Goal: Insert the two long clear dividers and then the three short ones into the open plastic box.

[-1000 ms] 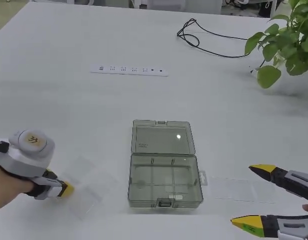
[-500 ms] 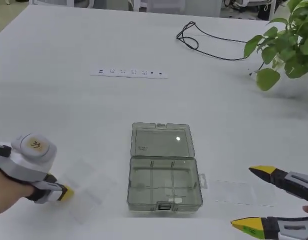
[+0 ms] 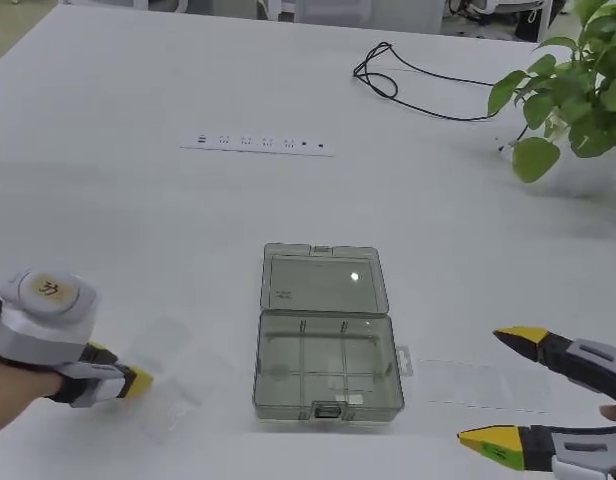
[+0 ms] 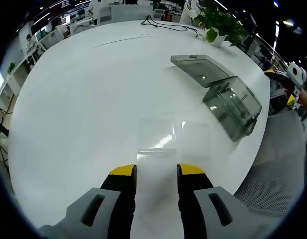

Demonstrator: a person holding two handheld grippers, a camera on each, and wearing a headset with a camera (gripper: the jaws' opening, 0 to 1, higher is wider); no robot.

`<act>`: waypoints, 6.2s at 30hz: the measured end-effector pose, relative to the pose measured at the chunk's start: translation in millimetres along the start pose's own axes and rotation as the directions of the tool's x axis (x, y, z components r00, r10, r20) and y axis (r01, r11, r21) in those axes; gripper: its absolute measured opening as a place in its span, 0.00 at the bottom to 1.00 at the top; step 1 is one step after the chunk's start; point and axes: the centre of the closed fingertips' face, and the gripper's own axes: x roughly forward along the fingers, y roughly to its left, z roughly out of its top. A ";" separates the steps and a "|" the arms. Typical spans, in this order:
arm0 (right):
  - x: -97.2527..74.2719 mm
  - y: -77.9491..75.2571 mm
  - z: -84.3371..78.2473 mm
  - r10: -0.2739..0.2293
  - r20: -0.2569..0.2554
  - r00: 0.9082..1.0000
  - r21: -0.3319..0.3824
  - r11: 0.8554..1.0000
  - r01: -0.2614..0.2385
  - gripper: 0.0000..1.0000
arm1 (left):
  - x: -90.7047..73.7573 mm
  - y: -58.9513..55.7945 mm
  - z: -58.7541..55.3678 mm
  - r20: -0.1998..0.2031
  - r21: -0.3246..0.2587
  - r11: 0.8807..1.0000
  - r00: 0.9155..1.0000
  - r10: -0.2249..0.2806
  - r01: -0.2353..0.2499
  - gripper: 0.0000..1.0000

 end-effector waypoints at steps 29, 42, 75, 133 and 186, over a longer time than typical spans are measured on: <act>24.9 23.3 84.8 0.006 0.115 0.993 0.152 0.988 -0.023 0.55 | -41.6 -102.1 92.9 0.380 -0.086 0.958 0.898 -0.224 0.275 0.31; 45.1 38.0 109.3 -0.053 0.159 0.986 0.314 0.949 0.000 0.38 | -49.5 -148.1 113.3 0.436 -0.017 0.939 0.848 -0.302 0.343 0.31; 87.3 54.2 102.3 -0.064 0.155 0.986 0.576 0.817 -0.038 0.13 | -52.5 -199.4 125.5 0.429 0.146 0.919 0.814 -0.392 0.366 0.31; 78.3 21.0 98.8 -0.096 -0.023 0.995 0.611 0.786 0.090 0.07 | -55.7 -173.5 101.1 0.390 0.264 0.898 0.813 -0.433 0.352 0.56; 104.5 0.9 3.5 -0.003 -0.559 0.829 0.649 0.622 0.439 0.07 | -44.7 -156.6 61.4 0.296 0.426 0.801 0.772 -0.563 0.420 0.86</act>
